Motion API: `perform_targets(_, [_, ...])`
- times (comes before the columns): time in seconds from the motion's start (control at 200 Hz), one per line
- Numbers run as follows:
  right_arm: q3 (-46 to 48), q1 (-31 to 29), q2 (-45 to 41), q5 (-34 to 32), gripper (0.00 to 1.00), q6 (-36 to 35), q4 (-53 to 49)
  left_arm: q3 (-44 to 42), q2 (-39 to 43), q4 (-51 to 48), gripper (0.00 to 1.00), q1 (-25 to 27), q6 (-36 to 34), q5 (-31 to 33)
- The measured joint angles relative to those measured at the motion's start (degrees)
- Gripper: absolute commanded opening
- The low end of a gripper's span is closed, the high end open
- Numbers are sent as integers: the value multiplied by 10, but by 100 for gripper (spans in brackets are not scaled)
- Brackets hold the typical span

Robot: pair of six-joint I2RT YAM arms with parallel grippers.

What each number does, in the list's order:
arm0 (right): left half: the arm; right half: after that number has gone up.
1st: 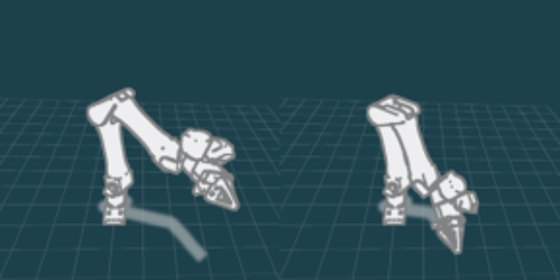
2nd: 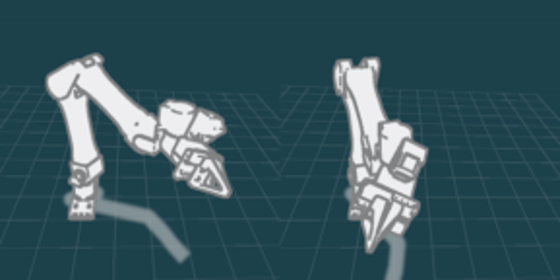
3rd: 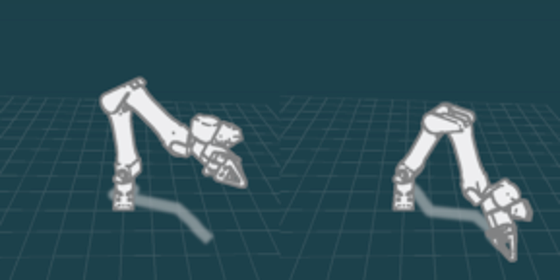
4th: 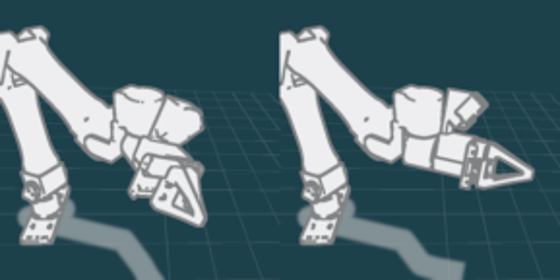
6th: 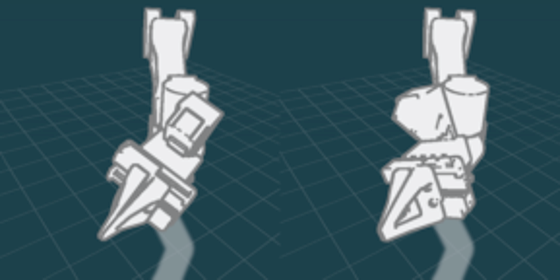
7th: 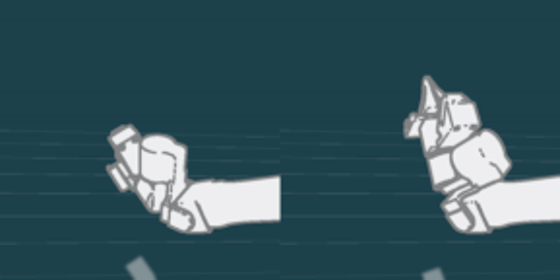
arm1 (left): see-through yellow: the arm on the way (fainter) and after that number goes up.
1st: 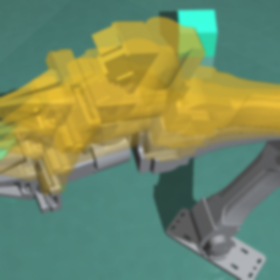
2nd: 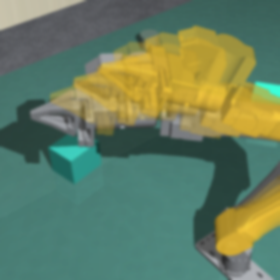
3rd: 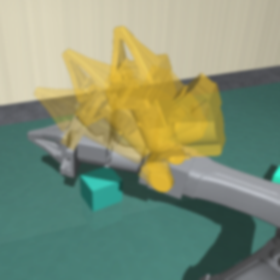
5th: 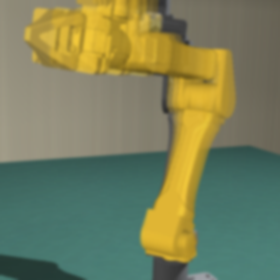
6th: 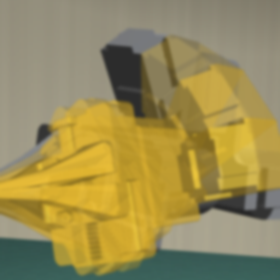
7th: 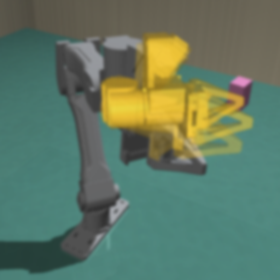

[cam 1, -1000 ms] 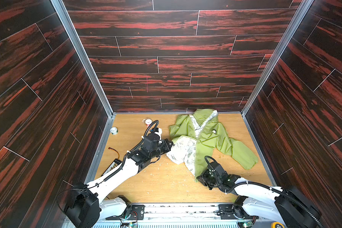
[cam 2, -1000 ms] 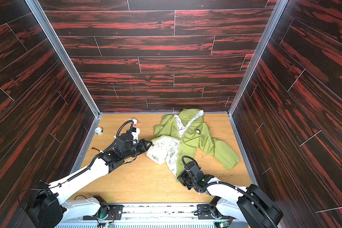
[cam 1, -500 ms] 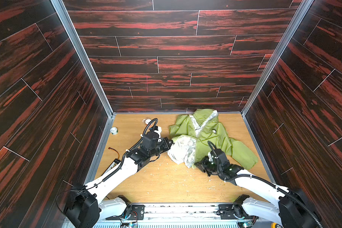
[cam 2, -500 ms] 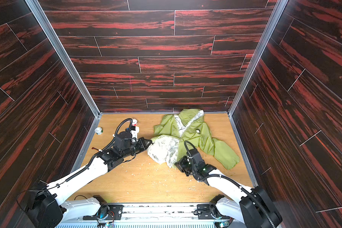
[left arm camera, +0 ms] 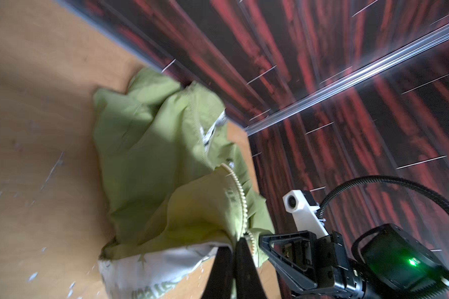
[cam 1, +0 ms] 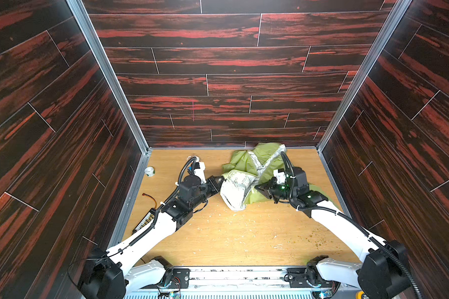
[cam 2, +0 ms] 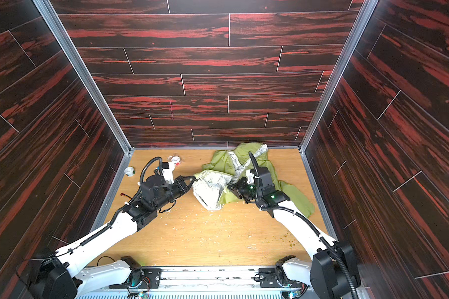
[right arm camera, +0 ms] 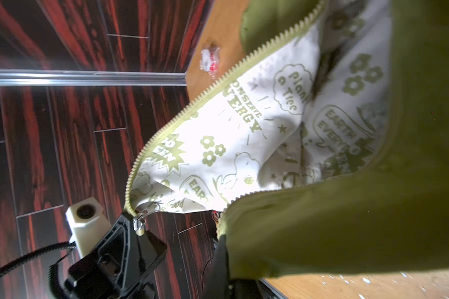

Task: Zip up the jacket
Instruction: 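Lift both zipper edges upward and away from the robot with both grippers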

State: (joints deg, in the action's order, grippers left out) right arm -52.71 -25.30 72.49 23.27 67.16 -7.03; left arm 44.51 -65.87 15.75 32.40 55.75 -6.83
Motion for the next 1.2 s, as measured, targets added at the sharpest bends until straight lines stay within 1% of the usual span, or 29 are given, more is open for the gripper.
perform_targets(0.13, [-51, 2, 31, 45, 0, -3, 13, 0, -4, 57, 0, 0, 13, -1])
perform_targets(0.24, [-75, 3, 54, 79, 0, 16, 46, 6, -23, 109, 0, 0, 34, -4])
perform_targets(0.381, [-76, 3, 55, 91, 0, 52, 78, 6, -61, 191, 0, 2, 72, 6])
perform_targets(0.486, [-71, 3, 55, 90, 0, 94, 119, 6, -79, 231, 0, 9, 77, 13])
perform_targets(0.626, [-38, 2, 55, 73, 0, 175, 190, 6, -90, 271, 0, 32, 61, 24])
perform_targets(0.746, [-23, -2, 54, 47, 0, 223, 207, 3, -91, 302, 0, 48, 52, 39])
perform_targets(0.887, [-24, -17, 54, 19, 0, 257, 226, 2, -99, 330, 0, 51, 52, 50])
perform_targets(0.982, [-21, -29, 54, 0, 0, 278, 257, 2, -107, 341, 0, 51, 59, 54])
perform_targets(1.197, [-20, -48, 54, -41, 0, 301, 331, -2, -118, 356, 0, 51, 105, 54])
